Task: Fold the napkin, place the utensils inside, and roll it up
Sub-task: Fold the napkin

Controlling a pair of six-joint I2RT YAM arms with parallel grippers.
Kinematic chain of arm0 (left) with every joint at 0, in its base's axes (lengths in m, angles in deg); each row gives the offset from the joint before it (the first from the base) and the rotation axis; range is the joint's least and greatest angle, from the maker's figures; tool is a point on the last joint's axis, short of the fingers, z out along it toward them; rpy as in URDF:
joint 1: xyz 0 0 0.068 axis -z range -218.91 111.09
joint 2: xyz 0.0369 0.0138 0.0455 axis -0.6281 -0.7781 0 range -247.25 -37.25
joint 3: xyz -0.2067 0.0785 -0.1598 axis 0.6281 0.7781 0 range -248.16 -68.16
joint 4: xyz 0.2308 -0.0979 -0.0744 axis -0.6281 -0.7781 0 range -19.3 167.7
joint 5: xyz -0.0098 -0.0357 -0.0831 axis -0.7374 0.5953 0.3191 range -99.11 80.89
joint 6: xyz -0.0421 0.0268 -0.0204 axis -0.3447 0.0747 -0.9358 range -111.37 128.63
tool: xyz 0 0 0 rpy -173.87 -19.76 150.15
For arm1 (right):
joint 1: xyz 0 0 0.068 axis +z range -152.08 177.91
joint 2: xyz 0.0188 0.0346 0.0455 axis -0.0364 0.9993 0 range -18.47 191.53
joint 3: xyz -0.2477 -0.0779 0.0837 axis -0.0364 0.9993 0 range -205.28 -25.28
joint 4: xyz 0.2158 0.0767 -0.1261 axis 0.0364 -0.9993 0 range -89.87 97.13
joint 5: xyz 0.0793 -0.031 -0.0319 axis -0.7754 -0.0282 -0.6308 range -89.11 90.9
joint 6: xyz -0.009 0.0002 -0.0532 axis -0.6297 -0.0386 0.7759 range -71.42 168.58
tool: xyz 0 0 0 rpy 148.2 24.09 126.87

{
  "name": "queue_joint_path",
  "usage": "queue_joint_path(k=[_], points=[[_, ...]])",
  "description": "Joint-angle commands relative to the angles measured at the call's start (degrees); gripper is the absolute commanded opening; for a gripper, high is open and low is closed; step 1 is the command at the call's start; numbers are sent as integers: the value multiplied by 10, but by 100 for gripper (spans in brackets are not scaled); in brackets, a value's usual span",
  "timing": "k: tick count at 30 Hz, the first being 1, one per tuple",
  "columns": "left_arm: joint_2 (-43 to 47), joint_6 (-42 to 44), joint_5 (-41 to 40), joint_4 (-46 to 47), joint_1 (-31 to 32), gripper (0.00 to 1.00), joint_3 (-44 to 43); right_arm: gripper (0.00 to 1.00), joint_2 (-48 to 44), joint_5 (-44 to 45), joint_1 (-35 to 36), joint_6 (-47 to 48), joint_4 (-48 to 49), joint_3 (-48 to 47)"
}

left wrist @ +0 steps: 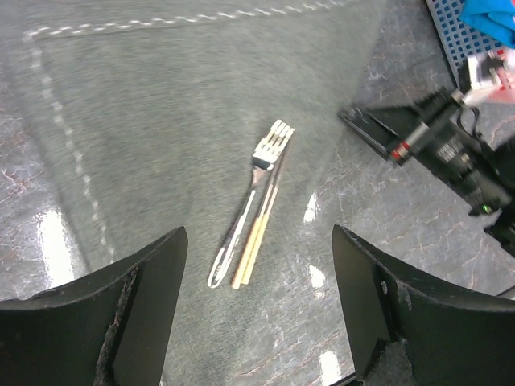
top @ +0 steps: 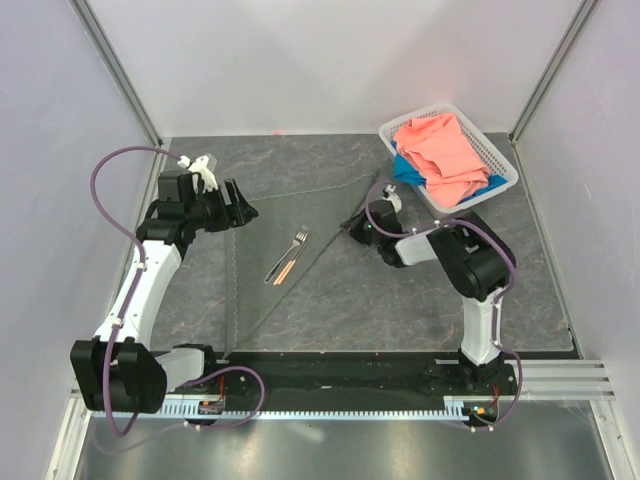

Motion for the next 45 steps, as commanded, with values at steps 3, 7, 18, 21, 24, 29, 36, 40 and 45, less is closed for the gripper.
queue_joint_path(k=[3, 7, 18, 21, 24, 29, 36, 40, 45], points=[[17, -11, 7, 18, 9, 80, -9, 0, -40, 51, -4, -69, 31, 153], [18, -10, 6, 19, 10, 80, -8, 18, -65, 42, -4, -74, 39, 194], [22, -7, 1, 16, 10, 80, -8, 63, -211, 126, -72, 82, -146, 127], [23, -7, 2, 16, 10, 80, -8, 63, -181, 66, -129, 100, -116, 103], [23, -7, 1, 16, 10, 80, -8, 62, -129, 14, -170, 97, -67, 71], [22, -5, -1, 16, 10, 80, -8, 63, -64, -23, -190, 73, 33, 48], [20, -5, 1, 14, 11, 80, -10, 65, -10, -23, -192, 32, 115, 27], [19, -5, 1, 14, 12, 80, -10, 66, 1, 5, -191, 38, 108, 12], [20, -5, 4, 14, 13, 80, -11, 65, 17, 29, -190, 43, 75, -15]])
